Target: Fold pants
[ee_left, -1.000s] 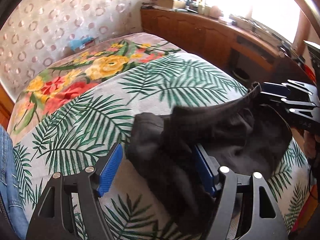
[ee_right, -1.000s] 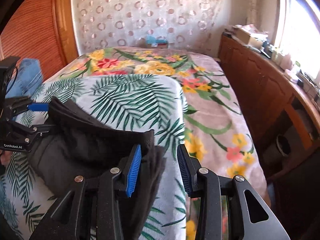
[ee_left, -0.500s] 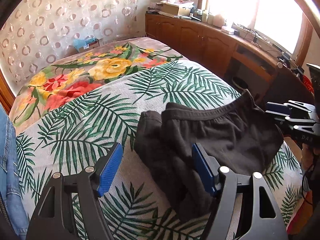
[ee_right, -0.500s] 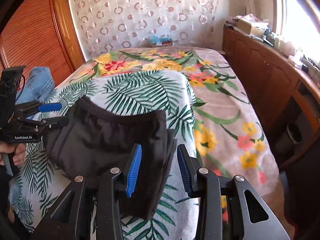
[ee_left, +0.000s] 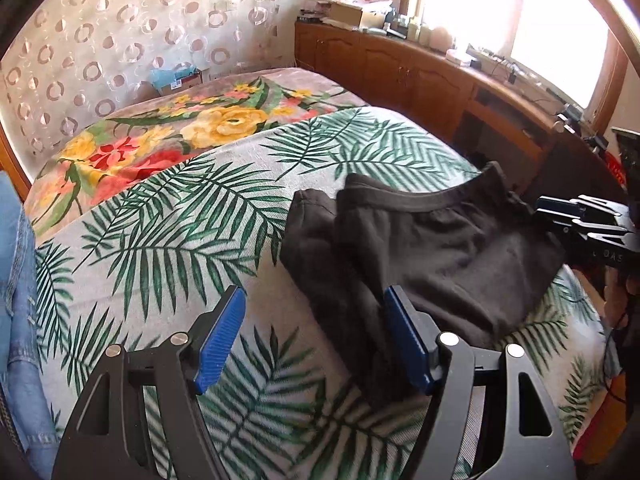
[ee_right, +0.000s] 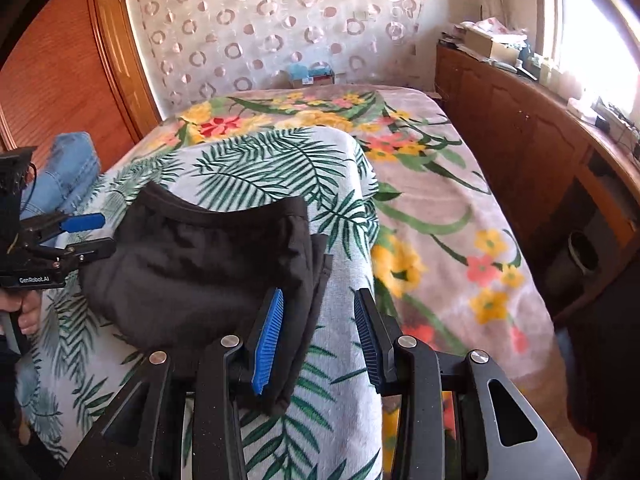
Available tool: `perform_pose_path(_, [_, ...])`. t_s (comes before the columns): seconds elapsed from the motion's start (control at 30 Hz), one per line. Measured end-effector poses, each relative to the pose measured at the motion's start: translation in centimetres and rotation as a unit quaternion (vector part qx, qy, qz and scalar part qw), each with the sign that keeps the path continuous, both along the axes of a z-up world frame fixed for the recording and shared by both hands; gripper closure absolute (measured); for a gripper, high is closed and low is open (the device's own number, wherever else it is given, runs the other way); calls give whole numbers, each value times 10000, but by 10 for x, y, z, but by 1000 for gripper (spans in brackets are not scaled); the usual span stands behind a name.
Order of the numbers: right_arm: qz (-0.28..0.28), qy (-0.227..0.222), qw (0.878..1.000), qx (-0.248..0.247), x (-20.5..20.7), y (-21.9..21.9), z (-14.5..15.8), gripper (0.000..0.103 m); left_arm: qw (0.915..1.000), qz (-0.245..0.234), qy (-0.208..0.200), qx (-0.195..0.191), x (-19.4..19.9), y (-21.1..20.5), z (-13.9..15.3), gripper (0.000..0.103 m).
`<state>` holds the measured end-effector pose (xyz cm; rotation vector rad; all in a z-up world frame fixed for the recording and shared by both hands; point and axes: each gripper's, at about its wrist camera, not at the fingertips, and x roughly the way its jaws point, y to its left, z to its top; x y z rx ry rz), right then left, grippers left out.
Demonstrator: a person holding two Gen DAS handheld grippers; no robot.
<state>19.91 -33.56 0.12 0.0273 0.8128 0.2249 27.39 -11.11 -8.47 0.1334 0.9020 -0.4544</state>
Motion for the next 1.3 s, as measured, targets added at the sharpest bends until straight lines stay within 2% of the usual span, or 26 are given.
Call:
perform_pose_path(0.27, [276, 206, 9994, 89, -24, -4, -6, 65, 9991, -299, 138, -267, -37, 7, 1, 31])
perform_pose_path(0.47, [368, 417, 9983, 178, -26, -11, -12, 65, 9982, -533, 201, -209, -43, -4, -8, 55])
perform_pose_path(0.5, [368, 433, 9982, 189, -25, -13, -14, 75, 9980, -548, 208, -225, -42, -5, -9, 58])
perform_pose_path(0.53, [396, 450, 9980, 222, -25, -14, -14, 80, 9979, -566, 198, -228, -42, -5, -9, 61])
perform_pose_path(0.57, [440, 443, 9977, 279, -23, -13, -14, 93, 9978, -608, 181, -209, -42, -7, -9, 67])
perform_pose_path(0.6, [450, 395, 9978, 274, -28, -16, -12, 98, 9978, -613, 190, -167, -42, -7, -11, 69])
perform_pose_path(0.67, [343, 305, 9989, 63, -29, -17, -8, 99, 9980, -582, 228, -76, -41, -8, -14, 70])
perform_pose_path(0.77, [164, 243, 9995, 69, -29, -29, -4, 100, 9981, -575, 219, -78, -42, -7, -17, 70])
perform_pose_path(0.97, [272, 238, 9993, 76, -32, -23, -5, 100, 9984, -448, 305, -189, -45, -2, -10, 70])
perform_pose_path(1.03, [283, 185, 9993, 135, -32, -23, 0, 100, 9988, -374, 253, -202, -46, 1, -4, 65])
perform_pose_path(1.1, [271, 104, 9995, 158, -33, -26, 5, 99, 9993, -282, 125, -189, -46, 4, 5, 52])
perform_pose_path(1.17, [200, -43, 9997, 127, -35, -26, 11, 94, 9996, -193, 4, -203, -43, 8, 12, 49])
perform_pose_path(1.23, [174, -113, 9997, 153, -32, -28, 15, 83, 9997, -143, -26, -200, -38, 10, 14, 43])
perform_pose_path(1.27, [175, -118, 9997, 155, -30, -28, 15, 69, 9998, -95, -52, -182, -34, 10, 15, 39])
perform_pose_path(1.3, [158, -105, 9997, 125, -27, -27, 14, 63, 9998, -42, -68, -166, -30, 10, 16, 27])
